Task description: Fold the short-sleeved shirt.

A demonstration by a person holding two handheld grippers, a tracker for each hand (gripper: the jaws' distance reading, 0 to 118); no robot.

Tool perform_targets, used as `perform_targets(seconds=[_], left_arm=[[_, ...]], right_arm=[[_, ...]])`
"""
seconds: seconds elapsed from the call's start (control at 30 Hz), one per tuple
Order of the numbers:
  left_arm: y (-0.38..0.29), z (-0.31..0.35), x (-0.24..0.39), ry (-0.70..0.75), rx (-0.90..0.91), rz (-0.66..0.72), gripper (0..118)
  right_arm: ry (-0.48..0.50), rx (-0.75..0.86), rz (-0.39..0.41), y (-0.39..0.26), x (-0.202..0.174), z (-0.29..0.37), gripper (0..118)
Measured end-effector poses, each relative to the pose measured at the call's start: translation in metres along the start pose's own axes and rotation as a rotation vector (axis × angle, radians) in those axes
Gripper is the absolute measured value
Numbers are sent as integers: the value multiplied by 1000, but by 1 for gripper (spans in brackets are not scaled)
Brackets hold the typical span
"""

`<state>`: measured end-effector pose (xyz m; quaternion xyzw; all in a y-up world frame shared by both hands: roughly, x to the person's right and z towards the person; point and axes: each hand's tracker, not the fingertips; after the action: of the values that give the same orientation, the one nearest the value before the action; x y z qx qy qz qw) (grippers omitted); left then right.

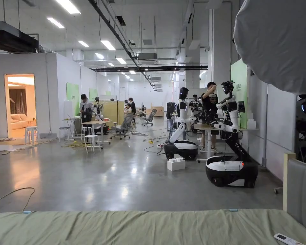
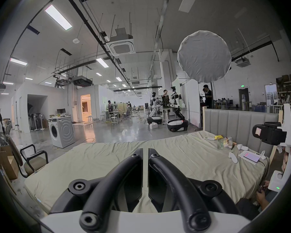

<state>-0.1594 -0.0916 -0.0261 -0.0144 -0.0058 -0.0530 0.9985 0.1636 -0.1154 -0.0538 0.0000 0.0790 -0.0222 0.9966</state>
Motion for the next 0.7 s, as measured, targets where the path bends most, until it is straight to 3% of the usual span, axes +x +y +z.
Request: perform_targets(seconds=[0.2,0.23,0.3,0.33,0.4,0.47,0.5,0.53,0.7], left_arm=[[5,1,-2,2,4,20,8],[4,2,-2,1,5,18,13],[0,4,-6,-16,9,16,31],[-2,3,-11,-29,14,23,45],[-3,0,-10,-36,12,37,51],[-4,-5,-9,-23,14,49,87],[-5,-7,-11,-24,15,50,101],[-3,-3,-7,-29,22,49,111],[2,3,0,-21,65,53,118]], right_arm=[[2,-5,3,1,-1,-1,1],[1,-5,3,1,-1,-1,6],[-1,3,2,1,0,0,37],[10,18,1,1,1,2,60],[25,8,-21,-1,2,1,66],[24,14,-16,0,2,1,95],[20,17,-10,1,1,1,104],[16,27,0,1,1,2,110],[6,65,26,4,-1,7,118]])
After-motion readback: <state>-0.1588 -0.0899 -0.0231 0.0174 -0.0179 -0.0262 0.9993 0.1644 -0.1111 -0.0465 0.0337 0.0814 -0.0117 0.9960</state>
